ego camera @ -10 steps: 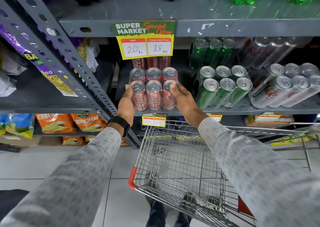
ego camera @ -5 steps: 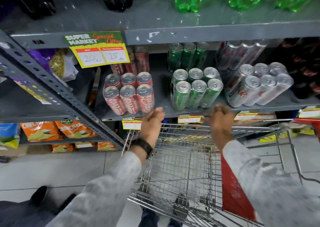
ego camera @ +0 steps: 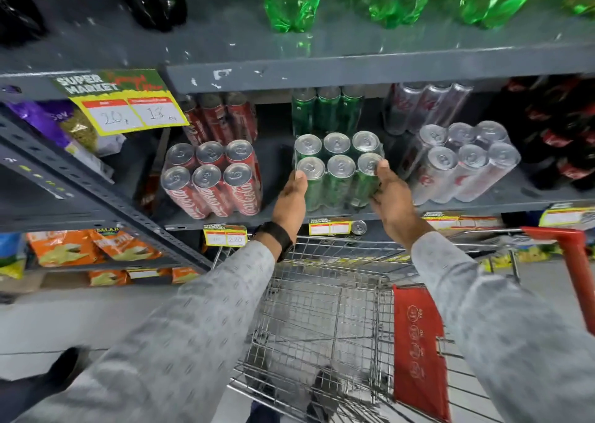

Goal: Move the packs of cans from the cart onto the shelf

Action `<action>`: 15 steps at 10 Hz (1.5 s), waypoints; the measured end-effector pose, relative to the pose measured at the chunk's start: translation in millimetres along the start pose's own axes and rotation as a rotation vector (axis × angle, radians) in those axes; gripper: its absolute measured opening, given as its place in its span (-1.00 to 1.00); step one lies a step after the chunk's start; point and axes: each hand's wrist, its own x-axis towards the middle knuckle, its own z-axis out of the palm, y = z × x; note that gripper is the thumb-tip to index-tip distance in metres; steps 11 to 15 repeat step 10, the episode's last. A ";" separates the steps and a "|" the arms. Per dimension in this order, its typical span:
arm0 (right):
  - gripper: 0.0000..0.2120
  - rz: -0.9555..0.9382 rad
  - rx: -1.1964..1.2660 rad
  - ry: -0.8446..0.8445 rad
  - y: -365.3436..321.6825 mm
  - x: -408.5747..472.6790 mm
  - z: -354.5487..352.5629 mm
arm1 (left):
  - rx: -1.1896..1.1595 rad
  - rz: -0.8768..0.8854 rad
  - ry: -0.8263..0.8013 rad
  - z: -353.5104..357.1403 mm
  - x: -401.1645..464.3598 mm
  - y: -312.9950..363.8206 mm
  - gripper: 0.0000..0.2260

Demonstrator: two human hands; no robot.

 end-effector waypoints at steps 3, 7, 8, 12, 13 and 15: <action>-0.75 -0.018 -0.068 0.024 1.3 -4.4 0.8 | 0.010 -0.010 0.004 -3.6 8.2 -3.7 -0.51; -0.76 -0.034 -0.071 0.002 -3.8 -12.6 3.7 | -0.017 -0.067 -0.028 -6.5 9.1 -2.1 -0.46; -0.50 -0.045 -0.157 0.019 -4.6 -24.5 1.0 | 0.015 -0.060 -0.007 -8.8 1.0 1.0 -0.43; -0.60 -0.347 -0.206 0.330 -22.8 -84.1 -29.6 | 0.344 0.260 -0.077 -41.8 -72.8 36.3 -0.40; -0.60 -0.347 -0.206 0.330 -22.8 -84.1 -29.6 | 0.344 0.260 -0.077 -41.8 -72.8 36.3 -0.40; -0.60 -0.347 -0.206 0.330 -22.8 -84.1 -29.6 | 0.344 0.260 -0.077 -41.8 -72.8 36.3 -0.40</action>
